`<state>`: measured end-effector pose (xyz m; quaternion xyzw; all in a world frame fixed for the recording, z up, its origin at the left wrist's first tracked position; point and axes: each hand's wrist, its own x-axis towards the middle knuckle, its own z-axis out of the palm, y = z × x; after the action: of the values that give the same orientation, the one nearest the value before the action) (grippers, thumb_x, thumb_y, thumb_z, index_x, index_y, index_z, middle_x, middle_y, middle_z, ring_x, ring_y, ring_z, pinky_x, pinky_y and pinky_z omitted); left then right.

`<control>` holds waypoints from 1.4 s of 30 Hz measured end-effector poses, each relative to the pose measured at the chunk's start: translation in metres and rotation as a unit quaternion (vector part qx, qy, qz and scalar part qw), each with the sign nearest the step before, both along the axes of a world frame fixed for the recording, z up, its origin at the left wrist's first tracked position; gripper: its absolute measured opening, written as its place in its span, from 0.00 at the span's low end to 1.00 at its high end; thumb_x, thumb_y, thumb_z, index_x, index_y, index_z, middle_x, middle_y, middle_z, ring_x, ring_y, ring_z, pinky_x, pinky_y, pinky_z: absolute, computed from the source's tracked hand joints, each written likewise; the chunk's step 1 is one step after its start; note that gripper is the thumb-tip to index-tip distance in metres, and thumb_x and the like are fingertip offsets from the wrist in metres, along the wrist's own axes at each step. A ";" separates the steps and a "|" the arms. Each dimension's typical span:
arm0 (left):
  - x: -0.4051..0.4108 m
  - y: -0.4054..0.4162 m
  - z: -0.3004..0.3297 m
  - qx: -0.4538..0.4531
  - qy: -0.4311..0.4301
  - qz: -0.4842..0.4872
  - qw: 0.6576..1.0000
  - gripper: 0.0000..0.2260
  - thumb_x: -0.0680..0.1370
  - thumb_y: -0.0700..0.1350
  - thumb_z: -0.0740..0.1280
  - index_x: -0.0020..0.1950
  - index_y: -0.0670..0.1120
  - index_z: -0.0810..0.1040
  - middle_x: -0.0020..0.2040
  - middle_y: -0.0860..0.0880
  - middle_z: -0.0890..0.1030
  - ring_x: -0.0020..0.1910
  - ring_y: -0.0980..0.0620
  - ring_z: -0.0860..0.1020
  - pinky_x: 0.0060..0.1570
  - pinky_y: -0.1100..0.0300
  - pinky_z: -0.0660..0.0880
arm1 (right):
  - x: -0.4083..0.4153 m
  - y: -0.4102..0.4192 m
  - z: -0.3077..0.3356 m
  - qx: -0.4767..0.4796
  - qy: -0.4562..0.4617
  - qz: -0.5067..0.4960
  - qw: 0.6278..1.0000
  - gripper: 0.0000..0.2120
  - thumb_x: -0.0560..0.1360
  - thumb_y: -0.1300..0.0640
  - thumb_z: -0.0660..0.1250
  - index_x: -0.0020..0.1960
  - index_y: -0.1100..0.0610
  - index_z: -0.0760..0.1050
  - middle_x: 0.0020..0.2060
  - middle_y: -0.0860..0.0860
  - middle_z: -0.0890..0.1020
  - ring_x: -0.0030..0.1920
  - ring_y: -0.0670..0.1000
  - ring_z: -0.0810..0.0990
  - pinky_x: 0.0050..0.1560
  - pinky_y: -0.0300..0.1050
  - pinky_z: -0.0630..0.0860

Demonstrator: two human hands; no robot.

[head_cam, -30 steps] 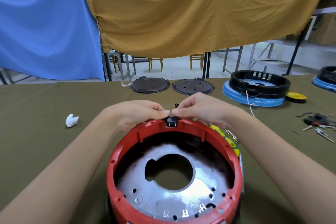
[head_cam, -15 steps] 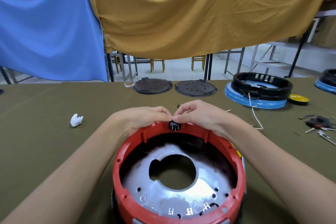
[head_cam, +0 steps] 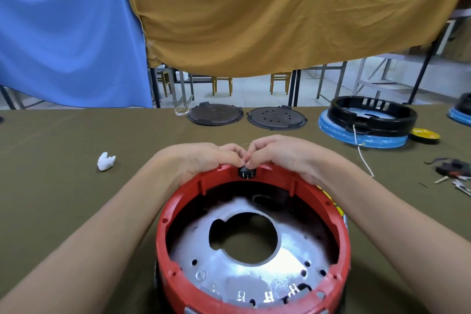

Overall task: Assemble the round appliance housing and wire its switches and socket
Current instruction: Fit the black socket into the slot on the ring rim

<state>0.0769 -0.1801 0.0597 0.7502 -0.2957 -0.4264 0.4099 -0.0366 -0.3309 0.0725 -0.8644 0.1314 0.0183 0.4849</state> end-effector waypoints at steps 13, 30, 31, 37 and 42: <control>-0.011 0.011 0.015 0.027 -0.119 -0.008 0.993 0.06 0.79 0.46 0.67 0.55 0.50 0.79 0.51 0.48 0.83 0.46 0.51 0.82 0.47 0.57 0.79 | -0.015 0.002 -0.006 0.026 -0.084 -0.019 0.996 0.04 0.71 0.55 0.72 0.44 0.50 0.86 0.37 0.49 0.85 0.39 0.45 0.81 0.49 0.43 0.76; -0.014 0.012 0.003 -0.008 -0.122 -0.015 0.992 0.03 0.79 0.49 0.66 0.50 0.50 0.76 0.46 0.48 0.78 0.46 0.49 0.76 0.53 0.49 0.73 | -0.015 0.001 -0.007 0.029 -0.070 -0.007 0.997 0.02 0.71 0.59 0.75 0.44 0.54 0.84 0.35 0.49 0.82 0.36 0.46 0.77 0.45 0.41 0.71; -0.015 0.014 0.006 -0.013 -0.128 -0.025 0.991 0.04 0.79 0.49 0.66 0.52 0.50 0.77 0.46 0.49 0.79 0.45 0.50 0.77 0.53 0.49 0.75 | -0.016 0.000 -0.008 0.048 -0.072 -0.015 0.996 0.03 0.71 0.59 0.74 0.45 0.55 0.84 0.35 0.50 0.82 0.36 0.46 0.77 0.43 0.40 0.72; -0.012 0.019 0.014 -0.025 -0.191 -0.065 0.979 0.06 0.79 0.49 0.68 0.54 0.49 0.78 0.44 0.52 0.81 0.42 0.55 0.79 0.47 0.57 0.75 | -0.015 -0.003 -0.009 0.073 -0.061 0.008 0.995 0.05 0.70 0.62 0.75 0.44 0.54 0.84 0.36 0.50 0.84 0.36 0.46 0.80 0.43 0.39 0.75; -0.013 0.016 0.009 -0.033 -0.156 -0.053 0.986 0.04 0.80 0.46 0.67 0.51 0.46 0.76 0.42 0.49 0.77 0.40 0.53 0.75 0.43 0.58 0.72 | -0.013 -0.004 -0.009 0.075 -0.062 0.017 0.995 0.06 0.71 0.65 0.74 0.46 0.58 0.81 0.32 0.48 0.83 0.31 0.44 0.79 0.34 0.33 0.74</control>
<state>0.0641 -0.1644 0.0682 0.7768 -0.4092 -0.3150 0.3604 -0.0493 -0.3351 0.0631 -0.8271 0.0848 -0.0169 0.5553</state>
